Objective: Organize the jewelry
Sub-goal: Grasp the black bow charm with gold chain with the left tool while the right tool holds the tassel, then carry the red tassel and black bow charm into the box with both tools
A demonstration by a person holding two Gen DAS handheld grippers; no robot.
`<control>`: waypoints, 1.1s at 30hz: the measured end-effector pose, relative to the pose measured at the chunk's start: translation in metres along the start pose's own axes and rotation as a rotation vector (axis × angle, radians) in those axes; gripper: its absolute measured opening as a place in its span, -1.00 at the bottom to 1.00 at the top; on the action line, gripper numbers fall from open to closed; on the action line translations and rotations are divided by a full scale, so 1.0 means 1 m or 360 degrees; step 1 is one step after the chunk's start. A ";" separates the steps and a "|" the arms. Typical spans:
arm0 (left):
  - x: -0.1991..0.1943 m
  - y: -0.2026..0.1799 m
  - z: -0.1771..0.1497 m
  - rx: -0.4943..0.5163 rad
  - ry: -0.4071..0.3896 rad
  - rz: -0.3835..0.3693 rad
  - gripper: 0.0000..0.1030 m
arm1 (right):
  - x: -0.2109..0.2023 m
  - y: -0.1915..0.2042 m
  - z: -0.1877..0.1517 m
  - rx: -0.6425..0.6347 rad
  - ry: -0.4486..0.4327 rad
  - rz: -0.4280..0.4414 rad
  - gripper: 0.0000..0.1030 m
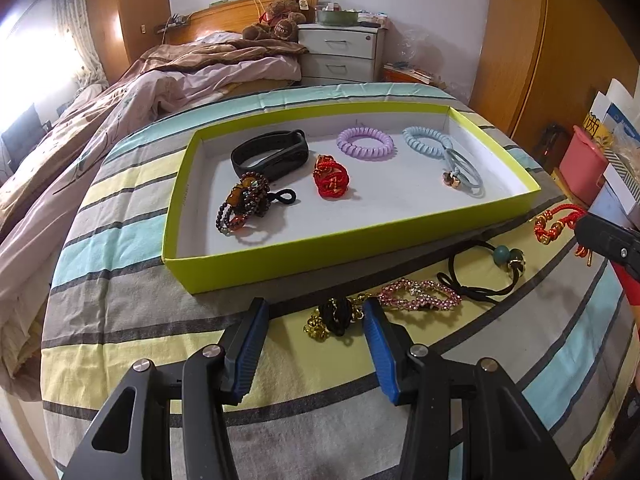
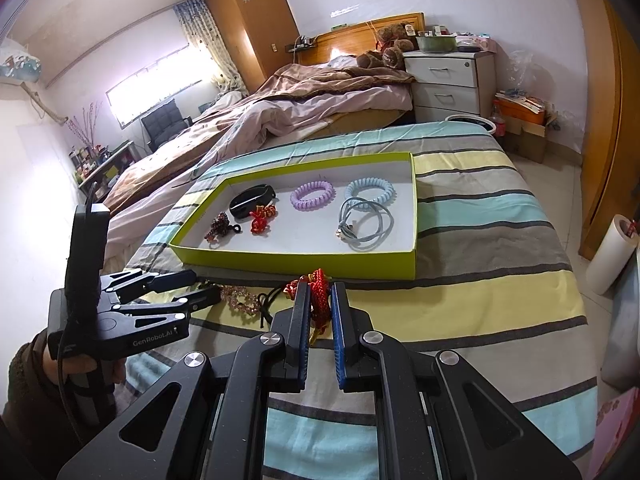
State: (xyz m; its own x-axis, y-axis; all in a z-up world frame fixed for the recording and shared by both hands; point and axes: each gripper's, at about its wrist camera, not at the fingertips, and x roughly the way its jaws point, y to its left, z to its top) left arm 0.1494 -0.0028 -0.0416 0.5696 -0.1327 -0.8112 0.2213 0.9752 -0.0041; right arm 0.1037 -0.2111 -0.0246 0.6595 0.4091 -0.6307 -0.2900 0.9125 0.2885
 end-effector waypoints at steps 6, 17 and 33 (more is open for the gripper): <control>-0.002 0.000 0.000 0.0016 -0.0010 -0.0018 -0.25 | -0.001 0.001 0.000 0.0001 0.0000 0.0003 -0.80; -0.010 0.002 -0.006 -0.0009 -0.0009 -0.0081 -0.50 | -0.001 0.000 0.001 0.0012 0.0000 0.0003 -0.80; -0.034 0.015 -0.014 -0.0085 -0.0072 -0.0070 -0.52 | -0.007 0.002 0.003 0.0006 -0.0030 0.0004 -0.80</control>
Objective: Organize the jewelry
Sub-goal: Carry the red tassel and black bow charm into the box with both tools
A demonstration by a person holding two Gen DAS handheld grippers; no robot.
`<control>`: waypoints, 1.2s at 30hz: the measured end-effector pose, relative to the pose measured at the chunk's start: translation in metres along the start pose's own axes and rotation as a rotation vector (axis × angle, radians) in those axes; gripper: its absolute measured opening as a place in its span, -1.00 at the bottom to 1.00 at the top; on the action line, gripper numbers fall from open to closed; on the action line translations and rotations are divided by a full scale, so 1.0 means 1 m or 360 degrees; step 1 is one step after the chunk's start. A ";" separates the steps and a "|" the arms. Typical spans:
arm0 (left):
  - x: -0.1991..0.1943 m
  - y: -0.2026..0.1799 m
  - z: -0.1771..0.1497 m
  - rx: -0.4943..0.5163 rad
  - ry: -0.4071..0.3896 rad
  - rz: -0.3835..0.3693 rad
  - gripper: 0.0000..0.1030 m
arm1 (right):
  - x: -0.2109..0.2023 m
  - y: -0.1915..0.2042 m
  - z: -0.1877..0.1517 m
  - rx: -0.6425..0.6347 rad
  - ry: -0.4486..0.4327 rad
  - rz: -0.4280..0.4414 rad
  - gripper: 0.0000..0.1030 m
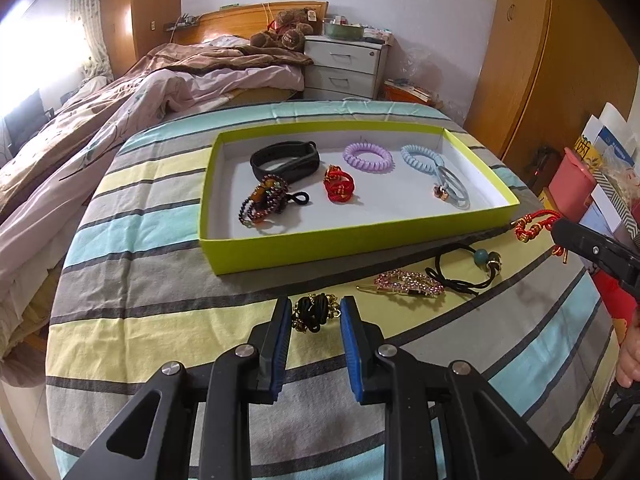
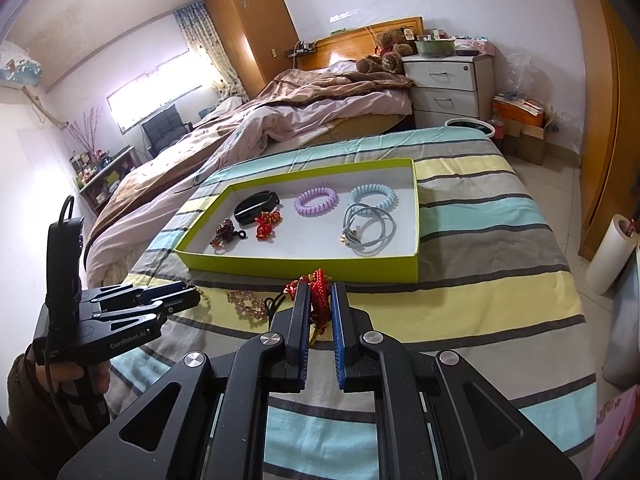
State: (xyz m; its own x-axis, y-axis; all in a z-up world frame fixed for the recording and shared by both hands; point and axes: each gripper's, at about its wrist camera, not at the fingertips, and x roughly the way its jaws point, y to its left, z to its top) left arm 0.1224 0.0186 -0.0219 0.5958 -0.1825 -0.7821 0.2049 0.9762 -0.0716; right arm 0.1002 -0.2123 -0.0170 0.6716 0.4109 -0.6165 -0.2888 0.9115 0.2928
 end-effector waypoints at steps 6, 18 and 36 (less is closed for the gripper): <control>-0.014 0.004 0.008 -0.0003 -0.0052 -0.0010 -0.52 | -0.001 0.004 0.008 -0.0017 -0.0015 -0.0002 -0.80; -0.017 0.008 0.039 -0.0024 -0.0122 -0.0019 -0.52 | 0.022 0.003 0.038 -0.0069 -0.0007 -0.0034 -0.80; 0.043 0.005 0.074 -0.0062 -0.0030 -0.0065 -0.52 | 0.100 0.006 0.070 -0.0148 0.0183 -0.0060 -0.80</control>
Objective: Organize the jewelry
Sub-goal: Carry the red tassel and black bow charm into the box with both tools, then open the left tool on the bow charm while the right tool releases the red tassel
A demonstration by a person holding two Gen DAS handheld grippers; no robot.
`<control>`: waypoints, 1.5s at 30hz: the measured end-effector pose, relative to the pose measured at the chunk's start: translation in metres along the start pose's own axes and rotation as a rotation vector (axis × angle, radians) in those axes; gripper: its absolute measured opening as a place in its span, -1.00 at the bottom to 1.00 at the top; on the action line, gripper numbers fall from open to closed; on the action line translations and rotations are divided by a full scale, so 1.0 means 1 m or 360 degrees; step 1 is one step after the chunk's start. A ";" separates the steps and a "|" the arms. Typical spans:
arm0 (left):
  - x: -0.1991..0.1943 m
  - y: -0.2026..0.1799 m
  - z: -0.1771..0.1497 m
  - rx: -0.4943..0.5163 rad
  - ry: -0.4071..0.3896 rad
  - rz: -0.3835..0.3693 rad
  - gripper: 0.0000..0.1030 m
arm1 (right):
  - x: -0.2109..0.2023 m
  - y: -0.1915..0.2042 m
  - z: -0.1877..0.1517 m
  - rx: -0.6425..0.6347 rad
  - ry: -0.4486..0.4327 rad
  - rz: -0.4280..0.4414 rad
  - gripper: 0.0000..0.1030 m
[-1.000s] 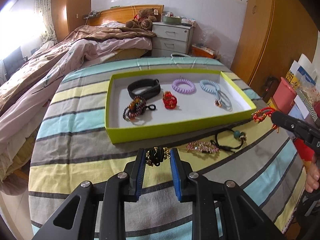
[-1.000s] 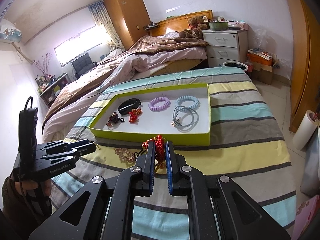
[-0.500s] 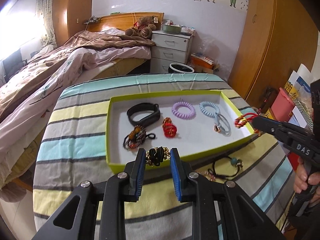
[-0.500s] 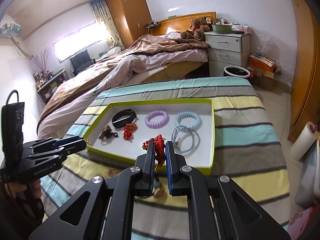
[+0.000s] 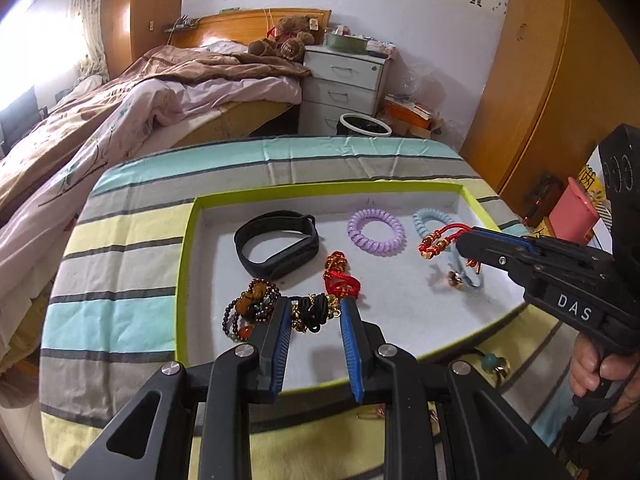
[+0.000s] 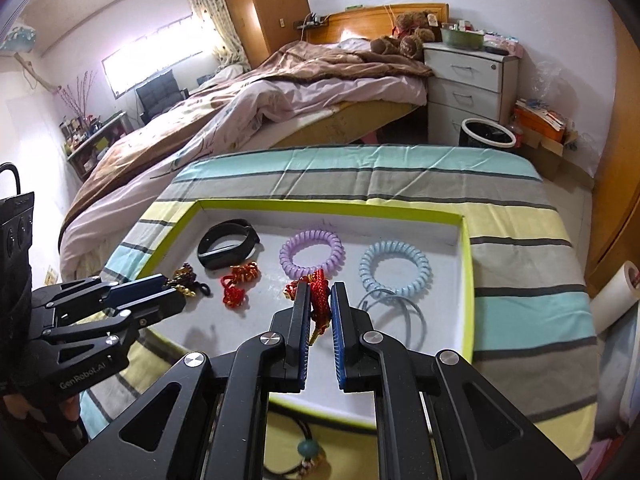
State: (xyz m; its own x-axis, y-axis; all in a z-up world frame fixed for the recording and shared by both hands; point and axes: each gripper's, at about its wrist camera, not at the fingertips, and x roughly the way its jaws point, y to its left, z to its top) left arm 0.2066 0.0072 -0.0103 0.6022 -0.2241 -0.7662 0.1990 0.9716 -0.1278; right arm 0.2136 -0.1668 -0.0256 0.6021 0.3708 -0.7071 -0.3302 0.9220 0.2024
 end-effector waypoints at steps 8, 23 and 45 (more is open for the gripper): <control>0.019 0.008 -0.006 0.0004 0.0104 0.0023 -0.52 | 0.020 0.001 0.000 -0.0046 0.0089 -0.0007 -0.80; 0.011 0.016 -0.011 -0.0015 0.0127 0.0064 -0.43 | 0.027 0.005 -0.001 -0.0114 0.0127 -0.0079 -0.80; -0.022 0.018 -0.018 -0.0060 0.0017 -0.0009 -0.15 | 0.011 0.013 -0.006 -0.0133 0.0056 -0.0030 -0.39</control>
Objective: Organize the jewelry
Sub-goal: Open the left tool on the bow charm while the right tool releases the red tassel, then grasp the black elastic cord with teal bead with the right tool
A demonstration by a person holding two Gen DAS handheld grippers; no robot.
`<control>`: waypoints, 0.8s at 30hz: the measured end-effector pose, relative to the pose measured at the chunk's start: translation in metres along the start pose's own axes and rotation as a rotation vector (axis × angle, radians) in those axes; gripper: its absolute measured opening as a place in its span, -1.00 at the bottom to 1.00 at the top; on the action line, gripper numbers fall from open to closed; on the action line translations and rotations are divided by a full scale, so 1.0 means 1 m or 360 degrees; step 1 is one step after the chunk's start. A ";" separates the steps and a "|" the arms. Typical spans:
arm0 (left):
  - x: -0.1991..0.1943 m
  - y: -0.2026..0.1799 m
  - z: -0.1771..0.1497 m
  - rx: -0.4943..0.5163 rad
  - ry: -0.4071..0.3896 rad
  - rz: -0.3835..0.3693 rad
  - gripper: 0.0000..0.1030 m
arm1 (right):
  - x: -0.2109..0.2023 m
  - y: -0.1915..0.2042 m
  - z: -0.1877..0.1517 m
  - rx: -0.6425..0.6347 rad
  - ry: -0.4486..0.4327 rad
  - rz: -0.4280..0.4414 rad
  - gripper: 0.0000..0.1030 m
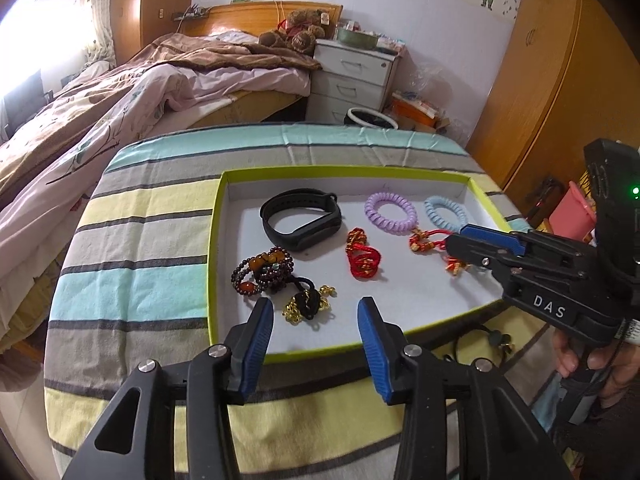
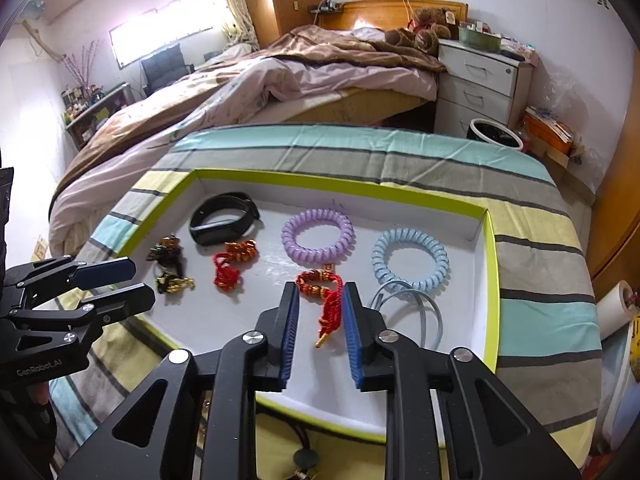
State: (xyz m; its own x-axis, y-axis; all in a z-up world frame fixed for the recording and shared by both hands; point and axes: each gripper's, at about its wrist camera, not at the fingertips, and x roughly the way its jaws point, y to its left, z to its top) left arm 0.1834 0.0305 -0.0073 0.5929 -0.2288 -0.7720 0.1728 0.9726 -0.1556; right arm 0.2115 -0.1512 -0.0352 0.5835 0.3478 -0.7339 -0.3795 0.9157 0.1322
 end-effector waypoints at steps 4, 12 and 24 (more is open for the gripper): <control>-0.016 0.001 -0.008 0.0004 -0.0045 0.0006 -0.03 | -0.014 0.003 -0.003 0.0004 -0.0055 0.0032 -0.13; -0.046 0.012 -0.033 -0.0086 -0.0100 0.0006 -0.02 | -0.045 0.002 -0.019 0.0064 -0.0136 0.0050 -0.13; -0.058 0.005 -0.057 -0.0121 -0.0120 -0.0086 -0.02 | -0.070 -0.011 -0.071 0.0257 -0.0073 -0.0010 -0.13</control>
State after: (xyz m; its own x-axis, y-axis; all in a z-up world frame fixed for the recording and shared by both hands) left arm 0.1047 0.0506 0.0014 0.6424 -0.2807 -0.7131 0.1475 0.9584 -0.2443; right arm 0.1238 -0.1994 -0.0329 0.6190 0.3471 -0.7045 -0.2575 0.9371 0.2355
